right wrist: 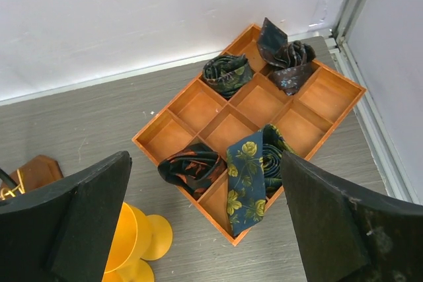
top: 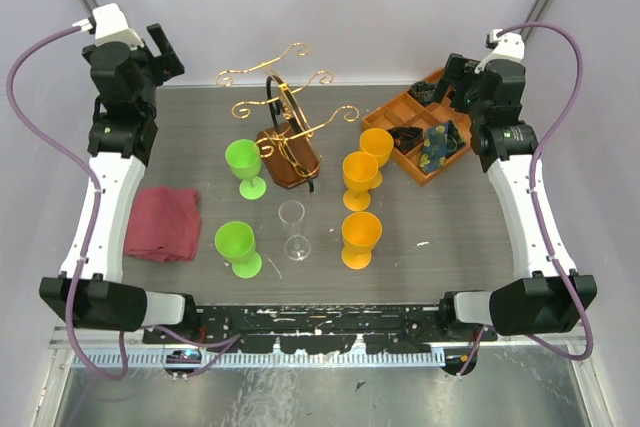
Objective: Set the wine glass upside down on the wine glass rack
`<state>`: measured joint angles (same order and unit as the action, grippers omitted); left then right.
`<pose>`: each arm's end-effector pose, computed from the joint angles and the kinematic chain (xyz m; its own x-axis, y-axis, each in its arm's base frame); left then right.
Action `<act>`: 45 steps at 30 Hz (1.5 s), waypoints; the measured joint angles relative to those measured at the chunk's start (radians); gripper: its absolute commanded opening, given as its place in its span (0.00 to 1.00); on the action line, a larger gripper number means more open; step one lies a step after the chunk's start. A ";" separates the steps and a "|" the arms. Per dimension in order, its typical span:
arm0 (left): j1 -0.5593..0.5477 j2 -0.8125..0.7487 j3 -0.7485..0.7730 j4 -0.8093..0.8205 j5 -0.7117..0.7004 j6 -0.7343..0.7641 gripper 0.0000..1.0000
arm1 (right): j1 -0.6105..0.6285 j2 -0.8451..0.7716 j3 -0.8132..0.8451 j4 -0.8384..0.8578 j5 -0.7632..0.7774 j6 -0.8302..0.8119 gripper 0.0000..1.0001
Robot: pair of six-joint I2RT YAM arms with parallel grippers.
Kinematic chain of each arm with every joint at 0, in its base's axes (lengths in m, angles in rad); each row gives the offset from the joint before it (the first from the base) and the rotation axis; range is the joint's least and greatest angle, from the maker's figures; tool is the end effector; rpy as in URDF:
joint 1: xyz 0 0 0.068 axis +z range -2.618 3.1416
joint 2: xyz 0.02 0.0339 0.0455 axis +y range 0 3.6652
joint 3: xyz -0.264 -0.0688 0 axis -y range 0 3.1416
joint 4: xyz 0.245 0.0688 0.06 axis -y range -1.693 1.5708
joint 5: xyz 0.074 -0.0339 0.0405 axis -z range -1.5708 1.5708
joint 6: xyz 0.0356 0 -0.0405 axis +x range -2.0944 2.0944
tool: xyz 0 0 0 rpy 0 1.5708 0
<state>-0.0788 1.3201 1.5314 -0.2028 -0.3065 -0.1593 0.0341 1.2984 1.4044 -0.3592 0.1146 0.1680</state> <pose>0.2894 -0.0121 0.4802 0.0442 -0.1552 -0.9869 -0.2215 0.9617 -0.1612 0.2921 0.0059 0.4260 -0.2340 0.1582 -0.9593 0.1176 0.9840 0.1336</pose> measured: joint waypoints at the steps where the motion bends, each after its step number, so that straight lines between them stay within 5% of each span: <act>1: 0.000 0.017 0.006 0.000 -0.020 -0.003 0.98 | 0.000 0.000 0.000 0.000 0.010 0.003 1.00; 7: 0.019 0.060 -0.024 0.018 -0.095 -0.011 0.98 | 0.000 0.011 0.013 -0.008 0.016 0.002 1.00; 15: 0.029 0.022 -0.114 0.108 -0.043 0.029 0.98 | 0.000 0.095 0.077 -0.085 -0.006 -0.035 1.00; 28: 0.029 0.007 -0.151 0.019 0.056 -0.092 0.98 | 0.095 0.159 0.083 -0.174 -0.064 -0.065 0.99; 45: 0.029 0.051 -0.073 -0.151 0.032 -0.170 0.98 | 0.171 0.394 0.092 -0.229 -0.153 -0.043 0.71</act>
<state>-0.0494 1.3708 1.4586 -0.3542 -0.2749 -0.3294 0.2054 1.6920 1.4960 -0.5877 -0.0380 0.1253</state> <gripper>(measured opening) 0.979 0.736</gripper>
